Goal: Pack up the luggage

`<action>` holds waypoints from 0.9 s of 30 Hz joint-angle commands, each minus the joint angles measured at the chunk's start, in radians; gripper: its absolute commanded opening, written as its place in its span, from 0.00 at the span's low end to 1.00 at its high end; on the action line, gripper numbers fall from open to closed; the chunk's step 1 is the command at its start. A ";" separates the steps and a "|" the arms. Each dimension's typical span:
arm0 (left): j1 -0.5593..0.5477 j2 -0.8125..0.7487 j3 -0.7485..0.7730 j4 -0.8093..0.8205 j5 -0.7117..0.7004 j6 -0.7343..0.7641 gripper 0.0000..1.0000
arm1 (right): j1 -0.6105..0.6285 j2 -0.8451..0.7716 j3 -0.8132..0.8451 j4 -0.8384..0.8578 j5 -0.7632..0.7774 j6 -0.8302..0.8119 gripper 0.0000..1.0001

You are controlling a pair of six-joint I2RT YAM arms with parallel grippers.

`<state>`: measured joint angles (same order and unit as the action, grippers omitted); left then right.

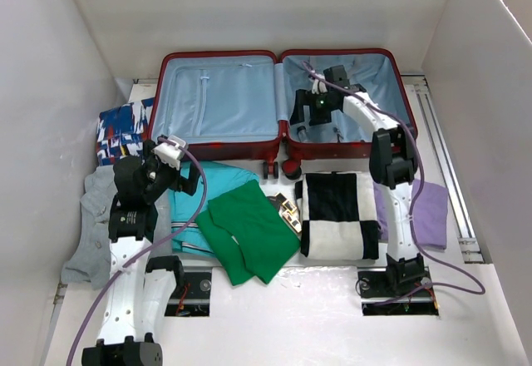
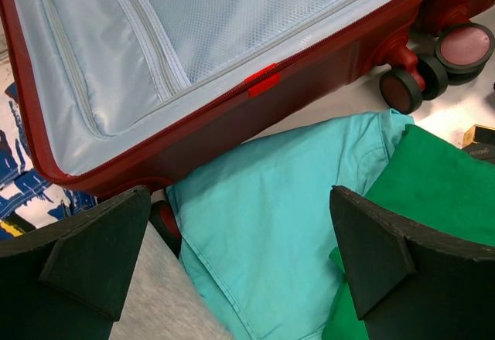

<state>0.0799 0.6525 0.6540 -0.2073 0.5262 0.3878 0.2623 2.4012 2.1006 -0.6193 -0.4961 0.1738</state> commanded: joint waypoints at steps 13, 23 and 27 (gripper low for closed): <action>-0.003 -0.060 -0.004 0.054 0.026 0.008 1.00 | 0.233 -0.713 -0.371 0.050 0.395 -0.304 1.00; -0.003 -0.132 -0.033 -0.018 0.083 0.055 1.00 | 0.547 -0.788 -0.867 0.118 0.461 -0.177 0.49; -0.003 -0.142 -0.033 -0.046 0.083 0.065 1.00 | 0.560 -0.703 -0.867 0.118 0.513 -0.132 0.51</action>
<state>0.0799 0.5266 0.6285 -0.2443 0.5793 0.4301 0.8158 1.7218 1.1995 -0.5423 -0.0517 -0.0154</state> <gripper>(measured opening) 0.997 0.508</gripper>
